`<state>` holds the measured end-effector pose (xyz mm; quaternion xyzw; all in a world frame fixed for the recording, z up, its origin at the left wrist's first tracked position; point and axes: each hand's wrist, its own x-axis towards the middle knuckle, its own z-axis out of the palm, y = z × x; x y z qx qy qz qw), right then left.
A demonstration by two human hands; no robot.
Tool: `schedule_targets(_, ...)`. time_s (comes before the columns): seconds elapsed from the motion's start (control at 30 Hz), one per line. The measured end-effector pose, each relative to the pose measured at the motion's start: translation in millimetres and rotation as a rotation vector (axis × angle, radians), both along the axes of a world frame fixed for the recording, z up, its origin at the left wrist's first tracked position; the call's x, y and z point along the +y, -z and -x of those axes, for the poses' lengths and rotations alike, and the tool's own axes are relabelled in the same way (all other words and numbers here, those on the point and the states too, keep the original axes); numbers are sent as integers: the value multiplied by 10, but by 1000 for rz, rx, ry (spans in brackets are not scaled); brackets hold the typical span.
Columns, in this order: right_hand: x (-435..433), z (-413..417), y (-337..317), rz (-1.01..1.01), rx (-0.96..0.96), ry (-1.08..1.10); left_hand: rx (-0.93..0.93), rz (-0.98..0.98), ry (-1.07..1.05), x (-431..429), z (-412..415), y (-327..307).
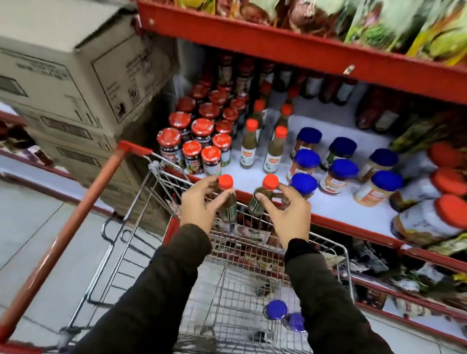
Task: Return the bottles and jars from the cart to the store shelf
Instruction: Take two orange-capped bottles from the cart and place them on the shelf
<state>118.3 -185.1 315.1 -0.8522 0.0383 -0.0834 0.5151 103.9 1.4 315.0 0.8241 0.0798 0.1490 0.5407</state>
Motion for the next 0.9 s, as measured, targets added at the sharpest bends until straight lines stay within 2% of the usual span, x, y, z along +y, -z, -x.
schedule_targets(0.13, 3, -226, -147, 42, -70, 75, -69, -17, 31, -52, -366, -226)
schedule_targets(0.23, -8, -420, -145, 67, -36, 99, -98, -13, 52, -98, -597, -280)
schedule_targets(0.53, 29, -745, 24, 217, 76, 107, 27, -31, 93, -187, -944, -77)
schedule_targets(0.9, -31, -752, 68, 264, 83, 49, 17, -114, 96, -304, -1046, 96)
